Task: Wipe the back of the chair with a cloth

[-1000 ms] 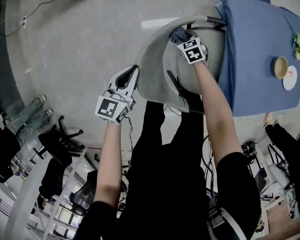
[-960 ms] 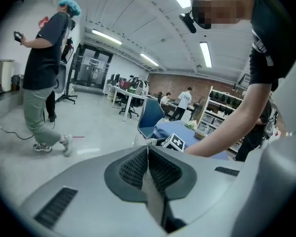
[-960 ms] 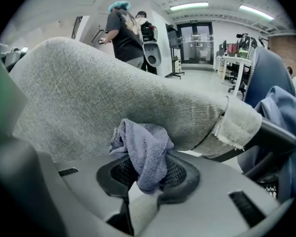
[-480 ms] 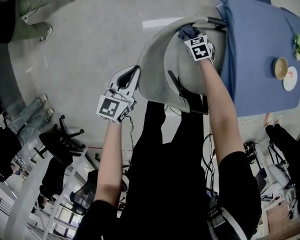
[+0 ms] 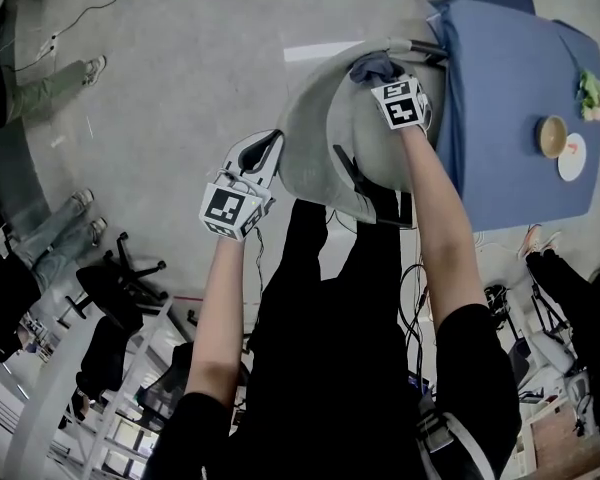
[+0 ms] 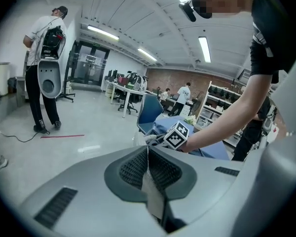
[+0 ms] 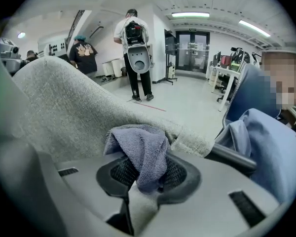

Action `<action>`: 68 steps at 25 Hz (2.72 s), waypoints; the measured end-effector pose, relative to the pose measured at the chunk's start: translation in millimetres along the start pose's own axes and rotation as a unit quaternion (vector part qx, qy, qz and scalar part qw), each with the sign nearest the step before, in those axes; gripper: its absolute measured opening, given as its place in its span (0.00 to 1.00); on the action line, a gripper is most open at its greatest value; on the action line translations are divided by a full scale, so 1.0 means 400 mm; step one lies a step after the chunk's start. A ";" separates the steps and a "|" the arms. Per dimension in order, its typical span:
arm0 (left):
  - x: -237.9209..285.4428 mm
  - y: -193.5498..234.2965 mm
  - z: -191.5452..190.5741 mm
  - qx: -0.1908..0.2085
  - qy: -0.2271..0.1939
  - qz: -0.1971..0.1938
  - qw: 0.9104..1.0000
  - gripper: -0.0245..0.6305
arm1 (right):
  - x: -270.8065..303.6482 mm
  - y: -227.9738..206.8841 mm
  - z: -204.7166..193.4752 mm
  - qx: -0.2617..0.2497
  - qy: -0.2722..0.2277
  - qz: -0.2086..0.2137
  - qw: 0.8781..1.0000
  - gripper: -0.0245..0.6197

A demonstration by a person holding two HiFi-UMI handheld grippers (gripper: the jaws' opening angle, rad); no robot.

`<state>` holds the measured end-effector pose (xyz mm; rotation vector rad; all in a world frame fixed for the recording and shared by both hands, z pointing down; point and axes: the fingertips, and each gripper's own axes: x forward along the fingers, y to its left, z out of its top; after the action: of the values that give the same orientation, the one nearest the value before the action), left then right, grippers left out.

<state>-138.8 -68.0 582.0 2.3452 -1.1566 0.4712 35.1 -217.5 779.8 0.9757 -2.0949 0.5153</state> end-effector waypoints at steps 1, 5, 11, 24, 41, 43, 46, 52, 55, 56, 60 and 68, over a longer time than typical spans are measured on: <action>-0.001 0.000 -0.001 0.002 0.001 0.003 1.000 0.08 | -0.010 0.003 0.008 -0.002 -0.004 -0.001 1.000 0.23; 0.000 0.000 -0.004 -0.003 0.006 0.007 1.000 0.08 | -0.051 0.010 0.037 -0.004 -0.021 -0.006 1.000 0.23; -0.010 0.002 0.009 0.005 0.008 0.006 1.000 0.08 | -0.126 0.026 0.084 -0.003 -0.037 -0.017 0.999 0.22; -0.027 -0.039 0.041 0.032 0.022 -0.018 0.999 0.08 | -0.321 0.095 0.100 -0.001 -0.069 0.008 0.998 0.23; -0.140 -0.254 0.168 0.093 0.008 -0.101 0.991 0.08 | -0.698 0.259 0.144 -0.002 -0.135 0.024 0.991 0.22; -0.163 -0.269 0.175 0.097 0.010 -0.109 0.989 0.08 | -0.739 0.283 0.154 -0.010 -0.143 0.023 0.989 0.22; -0.197 -0.306 0.177 0.104 0.008 -0.125 0.987 0.08 | -0.802 0.319 0.139 -0.006 -0.151 0.018 0.988 0.22; -0.264 -0.347 0.213 0.111 -0.016 -0.130 0.985 0.08 | -0.894 0.416 0.083 0.021 -0.154 0.025 0.987 0.22; -0.301 -0.364 0.228 0.121 -0.027 -0.134 0.983 0.08 | -0.931 0.465 0.074 0.030 -0.156 0.026 0.987 0.22; -0.312 -0.368 0.231 0.126 -0.030 -0.136 0.982 0.08 | -0.940 0.479 0.078 0.029 -0.160 0.027 0.986 0.22; -0.358 -0.382 0.209 0.135 -0.030 -0.141 0.980 0.08 | -0.971 0.536 0.082 0.022 -0.172 0.028 0.984 0.22; -0.422 -0.394 0.169 0.143 -0.033 -0.146 0.978 0.08 | -1.010 0.589 0.050 0.022 -0.186 0.009 0.982 0.22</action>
<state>-104.0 85.9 400.1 2.7404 -0.7929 0.4840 13.7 109.2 445.1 1.1492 -2.4331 0.4137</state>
